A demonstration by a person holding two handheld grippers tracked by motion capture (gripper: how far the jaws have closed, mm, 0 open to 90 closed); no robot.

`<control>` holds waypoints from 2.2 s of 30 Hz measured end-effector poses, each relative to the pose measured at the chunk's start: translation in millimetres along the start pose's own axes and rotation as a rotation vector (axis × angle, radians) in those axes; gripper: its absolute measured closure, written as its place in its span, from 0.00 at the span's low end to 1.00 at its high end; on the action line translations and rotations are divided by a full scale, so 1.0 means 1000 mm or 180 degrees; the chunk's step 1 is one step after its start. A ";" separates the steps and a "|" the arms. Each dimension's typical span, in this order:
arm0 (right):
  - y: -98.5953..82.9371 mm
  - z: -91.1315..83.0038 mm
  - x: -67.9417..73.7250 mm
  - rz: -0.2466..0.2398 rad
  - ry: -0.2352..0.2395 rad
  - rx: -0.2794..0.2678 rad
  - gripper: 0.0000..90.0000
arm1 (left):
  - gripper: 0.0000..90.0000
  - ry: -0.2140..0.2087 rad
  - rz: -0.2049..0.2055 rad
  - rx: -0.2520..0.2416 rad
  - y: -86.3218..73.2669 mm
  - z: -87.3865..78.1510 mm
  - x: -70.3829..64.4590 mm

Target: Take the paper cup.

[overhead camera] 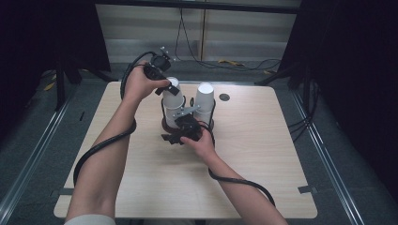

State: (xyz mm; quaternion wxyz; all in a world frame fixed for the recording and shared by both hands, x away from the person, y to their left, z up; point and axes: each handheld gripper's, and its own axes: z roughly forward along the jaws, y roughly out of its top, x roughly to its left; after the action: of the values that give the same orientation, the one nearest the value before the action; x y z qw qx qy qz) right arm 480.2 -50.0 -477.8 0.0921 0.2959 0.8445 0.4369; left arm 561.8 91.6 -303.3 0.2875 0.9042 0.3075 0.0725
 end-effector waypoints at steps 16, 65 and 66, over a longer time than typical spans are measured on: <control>-0.001 -0.002 0.000 -0.0030 0.0025 -0.0004 0.14 | 0.37 0.0044 -0.0036 0.0130 0.013 -0.009 0.001; -0.029 -0.074 0.000 -0.0278 0.0582 0.0347 0.14 | 0.37 -0.0309 0.0344 0.0285 -0.016 -0.038 -0.050; -0.030 -0.076 0.000 -0.0294 0.0570 0.0342 0.14 | 0.37 -0.0318 0.0353 0.0275 -0.017 -0.038 -0.052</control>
State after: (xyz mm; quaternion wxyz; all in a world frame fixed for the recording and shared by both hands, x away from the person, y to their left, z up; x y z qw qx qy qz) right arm 436.3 -115.8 -455.5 0.0203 0.2210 0.8842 0.4110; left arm 500.0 89.6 -279.3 0.2587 0.9339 0.2451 0.0298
